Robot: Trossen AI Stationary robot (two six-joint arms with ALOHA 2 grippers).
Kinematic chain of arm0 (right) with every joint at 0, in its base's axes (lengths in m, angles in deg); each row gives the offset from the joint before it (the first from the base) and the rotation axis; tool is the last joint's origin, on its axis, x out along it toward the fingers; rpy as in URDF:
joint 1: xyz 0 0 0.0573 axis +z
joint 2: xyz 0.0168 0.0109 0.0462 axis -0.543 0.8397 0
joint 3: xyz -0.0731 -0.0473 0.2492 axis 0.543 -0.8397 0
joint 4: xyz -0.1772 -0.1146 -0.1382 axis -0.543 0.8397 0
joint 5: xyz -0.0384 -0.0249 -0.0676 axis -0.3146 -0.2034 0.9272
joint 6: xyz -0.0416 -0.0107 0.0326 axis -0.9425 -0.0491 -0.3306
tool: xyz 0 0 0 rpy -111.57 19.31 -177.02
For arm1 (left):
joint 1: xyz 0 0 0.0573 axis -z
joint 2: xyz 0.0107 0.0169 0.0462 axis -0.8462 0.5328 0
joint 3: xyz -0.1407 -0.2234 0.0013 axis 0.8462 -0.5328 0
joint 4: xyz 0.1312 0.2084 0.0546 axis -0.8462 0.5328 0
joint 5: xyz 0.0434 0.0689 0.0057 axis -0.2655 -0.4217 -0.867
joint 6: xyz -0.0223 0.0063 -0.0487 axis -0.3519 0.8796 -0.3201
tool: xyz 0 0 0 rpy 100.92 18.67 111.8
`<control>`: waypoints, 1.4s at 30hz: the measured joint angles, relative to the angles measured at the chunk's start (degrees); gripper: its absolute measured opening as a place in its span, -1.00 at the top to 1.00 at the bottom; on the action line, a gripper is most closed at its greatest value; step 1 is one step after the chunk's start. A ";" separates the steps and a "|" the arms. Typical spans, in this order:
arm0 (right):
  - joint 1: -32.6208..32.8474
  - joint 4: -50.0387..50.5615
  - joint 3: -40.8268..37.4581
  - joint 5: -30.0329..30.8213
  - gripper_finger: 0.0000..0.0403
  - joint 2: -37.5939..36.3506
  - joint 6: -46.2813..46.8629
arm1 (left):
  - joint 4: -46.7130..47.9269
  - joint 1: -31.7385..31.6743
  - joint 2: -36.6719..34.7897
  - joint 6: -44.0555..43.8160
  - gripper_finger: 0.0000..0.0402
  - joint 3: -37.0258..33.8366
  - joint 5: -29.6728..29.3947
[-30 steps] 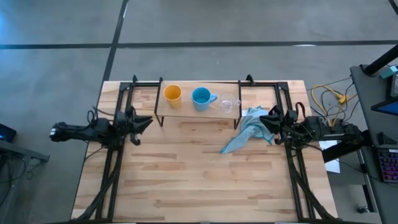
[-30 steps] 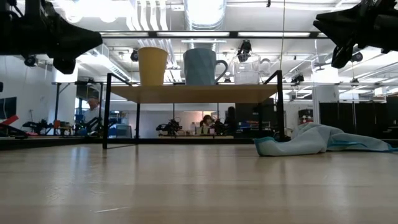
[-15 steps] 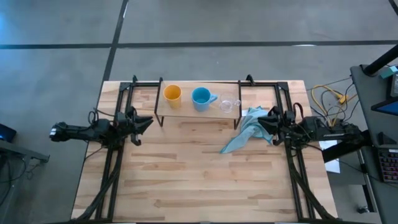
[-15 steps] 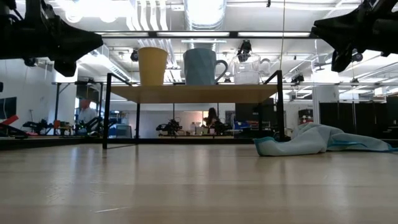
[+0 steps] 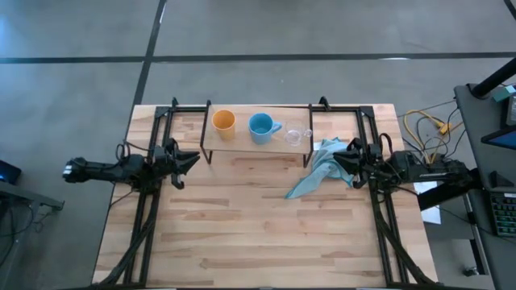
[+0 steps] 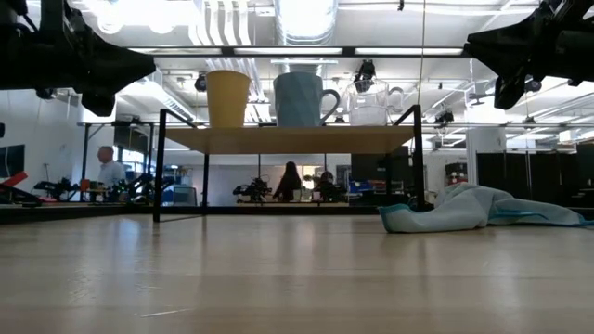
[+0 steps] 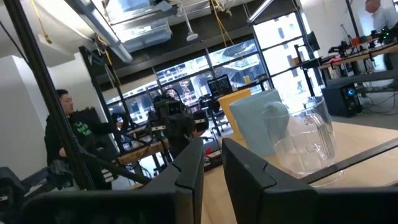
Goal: Stack small to large cups/mugs on shelf
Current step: Return to Home Position
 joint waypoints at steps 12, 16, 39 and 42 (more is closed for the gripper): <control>-0.01 0.02 0.02 0.00 0.73 0.00 0.00 | -0.02 0.00 0.66 0.02 0.70 -0.04 0.00; 0.01 0.02 0.02 0.00 0.73 0.00 0.00 | -0.04 0.00 0.68 0.04 0.70 -0.04 0.00; 0.01 0.02 0.04 -0.02 0.73 0.00 0.00 | -0.04 0.00 0.97 0.09 0.70 -0.09 -0.02; 0.00 0.02 0.04 -0.02 0.73 0.00 0.00 | -0.05 0.00 0.97 0.09 0.70 -0.09 -0.01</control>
